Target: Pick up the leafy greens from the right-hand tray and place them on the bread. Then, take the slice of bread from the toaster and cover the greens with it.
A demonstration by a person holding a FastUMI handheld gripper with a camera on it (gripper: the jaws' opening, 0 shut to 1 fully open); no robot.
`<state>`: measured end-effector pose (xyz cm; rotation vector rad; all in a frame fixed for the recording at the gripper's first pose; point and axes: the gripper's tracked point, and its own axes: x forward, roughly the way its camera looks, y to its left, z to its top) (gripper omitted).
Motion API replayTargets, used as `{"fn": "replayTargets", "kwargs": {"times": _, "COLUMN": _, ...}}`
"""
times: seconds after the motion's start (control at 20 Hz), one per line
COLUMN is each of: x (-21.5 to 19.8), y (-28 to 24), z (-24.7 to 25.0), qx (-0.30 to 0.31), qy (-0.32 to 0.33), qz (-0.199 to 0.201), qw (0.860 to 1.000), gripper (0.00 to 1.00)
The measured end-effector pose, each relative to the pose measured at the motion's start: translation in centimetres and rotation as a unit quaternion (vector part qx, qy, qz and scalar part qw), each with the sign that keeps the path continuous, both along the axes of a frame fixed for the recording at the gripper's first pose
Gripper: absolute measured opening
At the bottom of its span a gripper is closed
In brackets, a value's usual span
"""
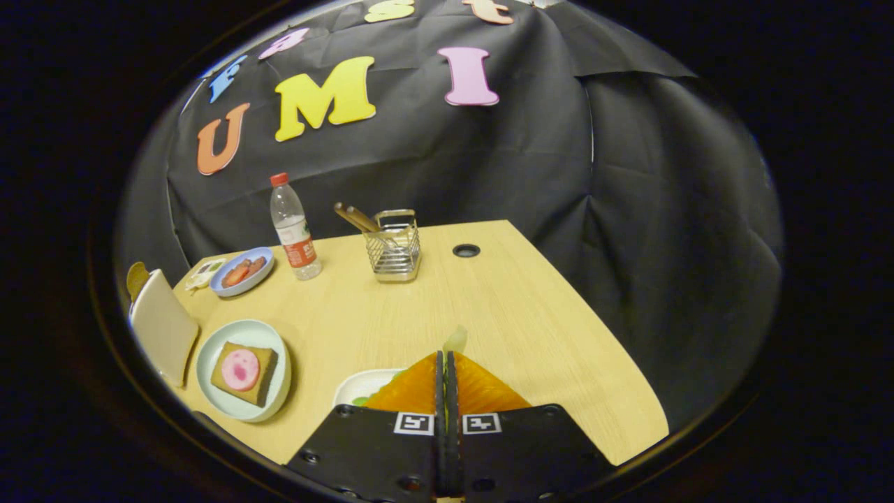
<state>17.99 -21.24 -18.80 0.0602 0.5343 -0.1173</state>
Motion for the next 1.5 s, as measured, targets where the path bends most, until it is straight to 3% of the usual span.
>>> {"fn": "replayTargets", "kwargs": {"times": 0.7, "x": -3.2, "y": 9.4, "z": 7.6, "qx": -0.049, "qy": -0.047, "qz": 0.020, "qw": 0.997, "gripper": 0.00}}
{"fn": "replayTargets", "kwargs": {"times": 1.15, "x": -2.6, "y": 22.6, "z": 8.3, "qx": -0.048, "qy": -0.053, "qz": 0.069, "qw": 0.995, "gripper": 0.00}}
{"fn": "replayTargets", "kwargs": {"times": 1.5, "x": -1.1, "y": 32.7, "z": 5.7, "qx": -0.026, "qy": -0.043, "qz": 0.114, "qw": 0.992, "gripper": 0.01}}
